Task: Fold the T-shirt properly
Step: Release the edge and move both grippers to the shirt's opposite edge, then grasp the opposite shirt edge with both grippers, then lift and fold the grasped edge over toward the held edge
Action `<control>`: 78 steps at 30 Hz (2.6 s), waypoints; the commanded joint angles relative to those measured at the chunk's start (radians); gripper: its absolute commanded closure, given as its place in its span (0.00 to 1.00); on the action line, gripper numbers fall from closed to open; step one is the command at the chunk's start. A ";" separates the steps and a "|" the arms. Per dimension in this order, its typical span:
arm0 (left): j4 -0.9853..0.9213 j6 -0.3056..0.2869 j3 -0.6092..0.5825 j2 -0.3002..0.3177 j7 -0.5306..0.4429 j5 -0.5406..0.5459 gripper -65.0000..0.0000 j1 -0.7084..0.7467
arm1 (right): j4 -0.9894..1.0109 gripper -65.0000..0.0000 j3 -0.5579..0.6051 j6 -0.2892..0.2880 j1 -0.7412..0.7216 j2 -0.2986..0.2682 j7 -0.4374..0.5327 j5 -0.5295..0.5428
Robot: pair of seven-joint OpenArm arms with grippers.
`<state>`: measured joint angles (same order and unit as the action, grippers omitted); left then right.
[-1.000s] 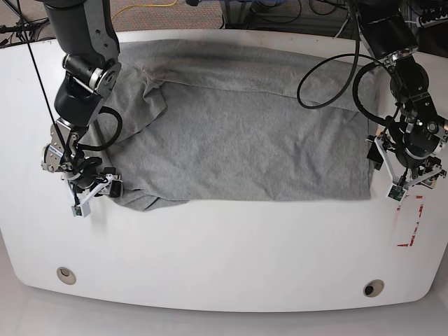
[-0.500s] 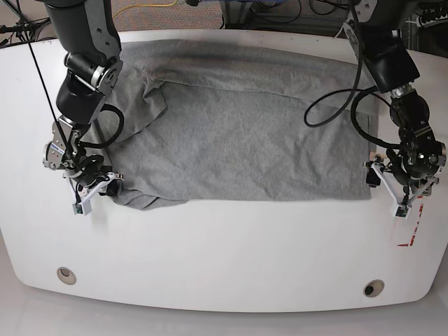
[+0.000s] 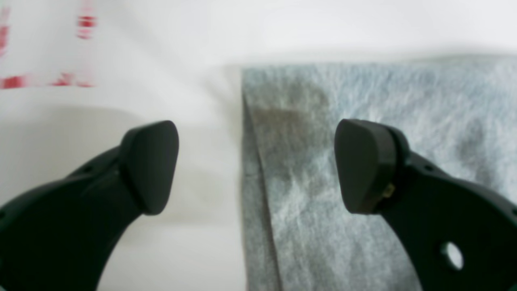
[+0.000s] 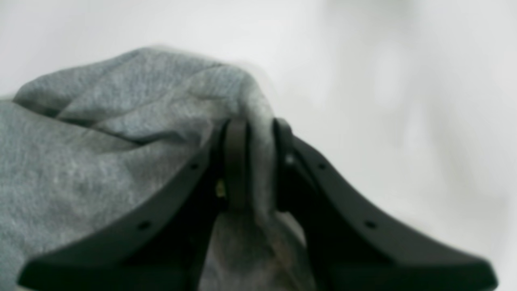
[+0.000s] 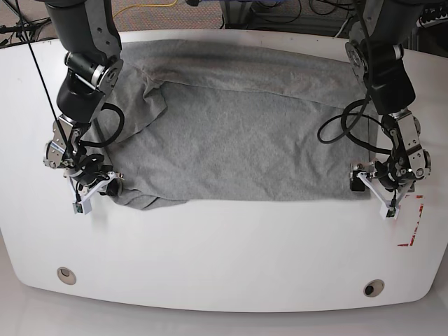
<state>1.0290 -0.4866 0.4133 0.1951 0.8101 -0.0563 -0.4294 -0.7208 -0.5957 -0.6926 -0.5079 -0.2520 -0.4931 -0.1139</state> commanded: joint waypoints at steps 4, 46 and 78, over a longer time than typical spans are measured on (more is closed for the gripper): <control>0.007 0.002 -0.001 0.013 -0.022 0.008 0.12 -0.023 | -0.047 0.84 0.001 -0.006 -0.007 -0.007 -0.022 -0.008; 0.282 -0.145 -0.043 -0.036 0.176 0.008 1.00 0.017 | -0.426 1.00 0.003 -0.006 0.002 -0.004 -0.278 -0.010; 0.546 -0.212 -0.040 -0.003 0.234 0.009 1.00 0.183 | -1.164 1.00 0.001 -0.006 0.323 0.006 -0.821 0.004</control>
<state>1.5547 -0.7086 0.3649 0.1726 1.0489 -0.0170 -0.2245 -1.8034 -0.5877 -0.7063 -0.2024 -0.2218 -1.2808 -0.0700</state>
